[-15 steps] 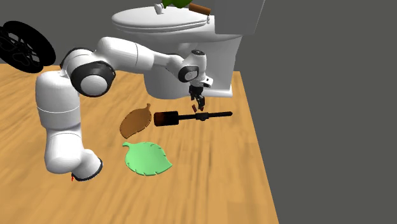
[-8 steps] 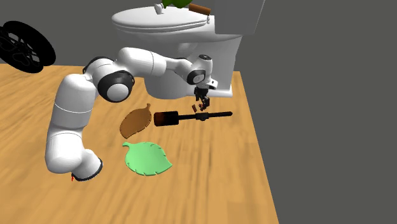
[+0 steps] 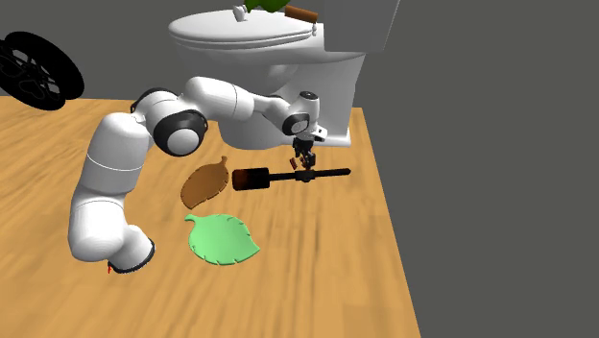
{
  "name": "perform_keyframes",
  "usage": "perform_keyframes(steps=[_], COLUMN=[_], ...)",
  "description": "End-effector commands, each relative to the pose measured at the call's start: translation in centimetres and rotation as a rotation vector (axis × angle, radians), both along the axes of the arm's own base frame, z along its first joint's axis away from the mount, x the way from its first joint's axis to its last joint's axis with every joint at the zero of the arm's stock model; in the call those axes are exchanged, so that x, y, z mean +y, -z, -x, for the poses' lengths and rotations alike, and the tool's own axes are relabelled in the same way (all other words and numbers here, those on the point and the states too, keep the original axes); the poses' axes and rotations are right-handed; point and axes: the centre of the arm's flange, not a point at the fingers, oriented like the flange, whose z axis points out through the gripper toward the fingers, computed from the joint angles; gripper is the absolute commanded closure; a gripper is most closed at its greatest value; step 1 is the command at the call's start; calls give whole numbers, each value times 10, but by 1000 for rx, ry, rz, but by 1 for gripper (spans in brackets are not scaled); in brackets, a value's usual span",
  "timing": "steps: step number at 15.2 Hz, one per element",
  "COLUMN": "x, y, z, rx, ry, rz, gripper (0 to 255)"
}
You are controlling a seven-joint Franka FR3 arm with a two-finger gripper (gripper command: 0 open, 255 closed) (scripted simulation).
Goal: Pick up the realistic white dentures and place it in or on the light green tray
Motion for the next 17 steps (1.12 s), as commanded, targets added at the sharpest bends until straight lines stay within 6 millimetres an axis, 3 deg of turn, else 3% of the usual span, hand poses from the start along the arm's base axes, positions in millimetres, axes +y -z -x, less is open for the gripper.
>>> perform_keyframes(steps=[1,5,6,15,17], x=[0,0,0,0,0], y=[0,0,0,0,-10], z=[0,0,0,0,0], rx=[0,0,0,0,0], ry=[0,0,0,0,0], rz=[0,0,0,0,0], gripper=[0,0,255,255,255])
